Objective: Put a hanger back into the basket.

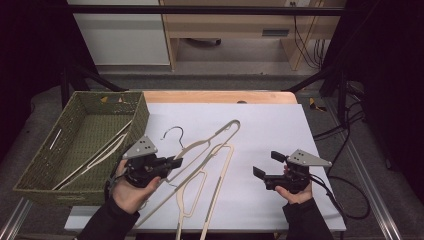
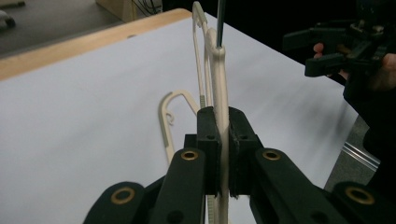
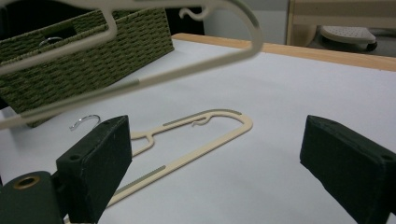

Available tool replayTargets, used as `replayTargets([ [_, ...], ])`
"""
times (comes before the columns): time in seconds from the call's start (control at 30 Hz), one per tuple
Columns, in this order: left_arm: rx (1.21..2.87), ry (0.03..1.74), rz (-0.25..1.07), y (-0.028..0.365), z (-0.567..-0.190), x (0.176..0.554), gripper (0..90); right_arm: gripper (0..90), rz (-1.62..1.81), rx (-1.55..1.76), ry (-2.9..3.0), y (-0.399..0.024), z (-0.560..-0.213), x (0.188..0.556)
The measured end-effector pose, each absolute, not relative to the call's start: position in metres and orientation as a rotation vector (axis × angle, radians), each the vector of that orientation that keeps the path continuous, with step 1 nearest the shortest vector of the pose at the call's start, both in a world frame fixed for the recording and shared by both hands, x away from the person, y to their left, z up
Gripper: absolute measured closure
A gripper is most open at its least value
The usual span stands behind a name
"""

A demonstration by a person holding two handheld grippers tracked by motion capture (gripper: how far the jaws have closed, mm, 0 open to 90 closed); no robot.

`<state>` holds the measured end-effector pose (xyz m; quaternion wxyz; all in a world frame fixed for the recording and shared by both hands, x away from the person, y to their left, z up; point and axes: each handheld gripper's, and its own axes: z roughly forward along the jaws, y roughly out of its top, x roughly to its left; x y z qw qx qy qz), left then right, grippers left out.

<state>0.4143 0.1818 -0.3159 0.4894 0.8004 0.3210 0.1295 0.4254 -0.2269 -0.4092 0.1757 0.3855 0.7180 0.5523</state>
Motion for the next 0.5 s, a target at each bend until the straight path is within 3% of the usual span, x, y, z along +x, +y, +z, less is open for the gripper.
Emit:
replayTargets([
  [0.5,1.938,0.698,0.409,0.230,-0.251,0.440,85.5,6.7,1.551,1.114,2.011,-0.231,-0.409,0.427],
])
